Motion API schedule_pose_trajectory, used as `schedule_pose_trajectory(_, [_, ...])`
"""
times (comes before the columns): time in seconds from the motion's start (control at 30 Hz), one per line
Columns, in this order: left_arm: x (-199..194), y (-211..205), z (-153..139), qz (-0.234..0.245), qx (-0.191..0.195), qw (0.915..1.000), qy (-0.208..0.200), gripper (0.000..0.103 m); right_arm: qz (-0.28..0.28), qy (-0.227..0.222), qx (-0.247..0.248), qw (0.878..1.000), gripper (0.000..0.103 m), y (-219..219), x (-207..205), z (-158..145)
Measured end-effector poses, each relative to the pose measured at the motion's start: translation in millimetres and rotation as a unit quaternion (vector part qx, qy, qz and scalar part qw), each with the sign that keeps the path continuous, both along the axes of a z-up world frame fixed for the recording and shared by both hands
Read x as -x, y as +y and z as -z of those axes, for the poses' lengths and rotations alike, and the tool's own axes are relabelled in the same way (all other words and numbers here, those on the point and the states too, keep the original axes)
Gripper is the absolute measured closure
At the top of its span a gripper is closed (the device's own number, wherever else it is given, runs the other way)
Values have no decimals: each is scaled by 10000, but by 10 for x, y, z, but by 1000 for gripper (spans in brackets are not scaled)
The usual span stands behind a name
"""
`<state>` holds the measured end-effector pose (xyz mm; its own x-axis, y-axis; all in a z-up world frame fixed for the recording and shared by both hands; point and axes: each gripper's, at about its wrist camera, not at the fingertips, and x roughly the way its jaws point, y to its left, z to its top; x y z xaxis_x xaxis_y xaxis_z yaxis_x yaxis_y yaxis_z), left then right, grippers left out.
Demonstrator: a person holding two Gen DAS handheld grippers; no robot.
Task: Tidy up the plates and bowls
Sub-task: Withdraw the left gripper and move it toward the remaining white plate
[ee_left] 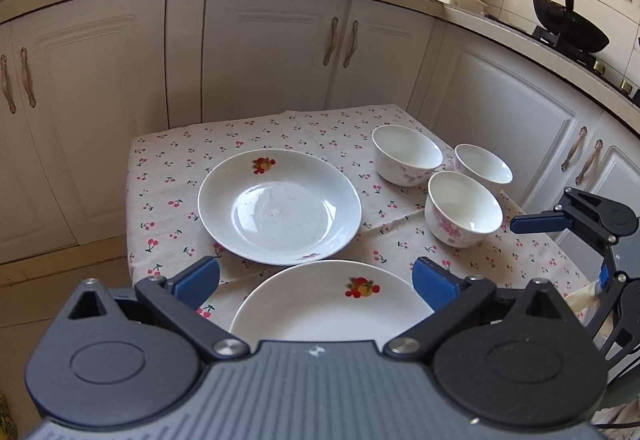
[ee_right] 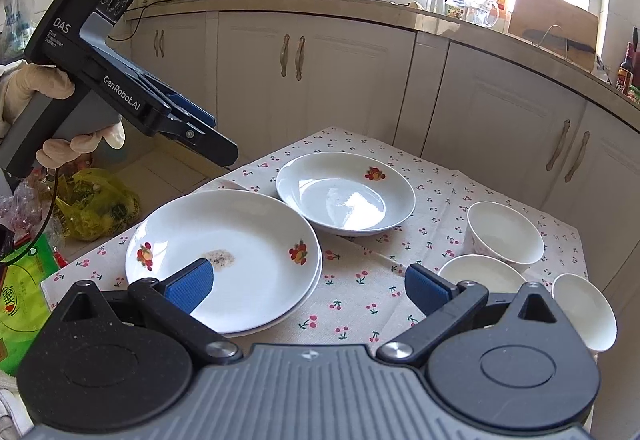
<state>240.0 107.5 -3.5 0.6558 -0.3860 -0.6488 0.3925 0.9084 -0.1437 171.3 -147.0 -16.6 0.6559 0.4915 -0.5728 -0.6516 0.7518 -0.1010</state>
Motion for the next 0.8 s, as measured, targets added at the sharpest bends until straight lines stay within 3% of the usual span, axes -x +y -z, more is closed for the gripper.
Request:
schedule_pose_trajectory(0.37, [-198, 32, 150, -325, -781, 9964, 73, 1, -5, -178, 184, 9997, 0, -3, -210, -5])
schedule_pose_trajectory(0.8, [-722, 81, 293, -338, -536, 9978, 197, 1, -58, -72, 453, 9989, 0, 87, -806, 43])
